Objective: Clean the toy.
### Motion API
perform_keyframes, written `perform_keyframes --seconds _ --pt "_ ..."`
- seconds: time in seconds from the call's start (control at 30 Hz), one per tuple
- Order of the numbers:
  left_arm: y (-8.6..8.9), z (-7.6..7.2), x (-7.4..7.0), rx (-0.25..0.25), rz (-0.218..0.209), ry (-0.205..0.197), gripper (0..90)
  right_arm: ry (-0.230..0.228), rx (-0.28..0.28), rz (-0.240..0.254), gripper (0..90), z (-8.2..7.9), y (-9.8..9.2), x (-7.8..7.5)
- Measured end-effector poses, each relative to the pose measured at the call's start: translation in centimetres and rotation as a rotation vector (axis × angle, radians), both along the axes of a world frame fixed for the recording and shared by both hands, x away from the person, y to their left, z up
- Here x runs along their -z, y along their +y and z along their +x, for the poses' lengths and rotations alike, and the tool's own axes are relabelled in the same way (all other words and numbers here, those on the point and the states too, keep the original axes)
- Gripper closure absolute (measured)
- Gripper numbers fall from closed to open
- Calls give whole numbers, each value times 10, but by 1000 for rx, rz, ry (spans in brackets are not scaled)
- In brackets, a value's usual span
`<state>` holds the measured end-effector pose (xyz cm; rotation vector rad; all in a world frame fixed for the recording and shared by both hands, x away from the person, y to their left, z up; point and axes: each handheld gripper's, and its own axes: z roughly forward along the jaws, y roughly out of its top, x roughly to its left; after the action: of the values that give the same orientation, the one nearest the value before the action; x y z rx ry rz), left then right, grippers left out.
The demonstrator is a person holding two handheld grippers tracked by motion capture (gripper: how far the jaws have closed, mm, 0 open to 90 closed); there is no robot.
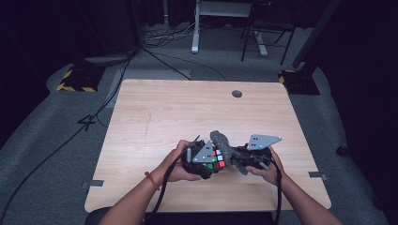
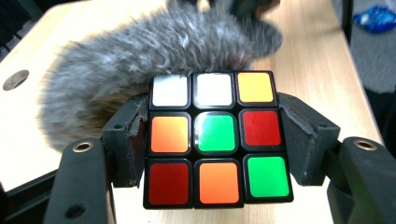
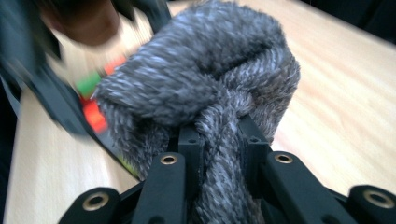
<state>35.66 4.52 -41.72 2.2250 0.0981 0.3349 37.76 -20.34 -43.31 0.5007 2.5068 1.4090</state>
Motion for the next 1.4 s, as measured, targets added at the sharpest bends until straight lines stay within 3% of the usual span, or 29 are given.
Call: perform_keyframes --seconds 0.1,0.27,0.37,0.4,0.53,0.67,0.73,0.9,1.13,1.23,1.3,1.4 --pt "7 1 -5 -20 -24 -10 338 25 -15 -29 765 2 -1 7" --pt "20 10 -7 -69 -54 -7 338 27 -75 -23 764 -5 2 5" --pt "21 10 -5 -77 -31 -21 338 19 -95 -1 764 -9 3 1" --pt "17 9 -2 -74 3 -31 338 -6 -120 34 764 -14 4 -6" --pt "5 4 5 -35 40 -21 338 -43 -124 73 763 -21 7 -17" --pt "-3 -2 5 -19 56 -32 338 -54 -71 47 762 -18 7 -17" --pt "-1 -2 4 -10 34 -14 338 -57 -34 36 762 -14 5 -15" --pt "4 -3 -5 -7 -18 -20 338 -11 15 -10 762 -3 2 -4" --pt "16 1 -11 -39 -61 -24 338 47 -49 -68 761 -2 4 5" --pt "20 3 -12 -57 -71 -24 338 31 -79 -53 761 -6 5 3" --pt "20 4 -11 -58 -73 -22 338 9 -96 -13 760 -10 4 -3" --pt "11 1 -6 -58 -30 -27 337 -34 -105 43 761 -16 3 -11"
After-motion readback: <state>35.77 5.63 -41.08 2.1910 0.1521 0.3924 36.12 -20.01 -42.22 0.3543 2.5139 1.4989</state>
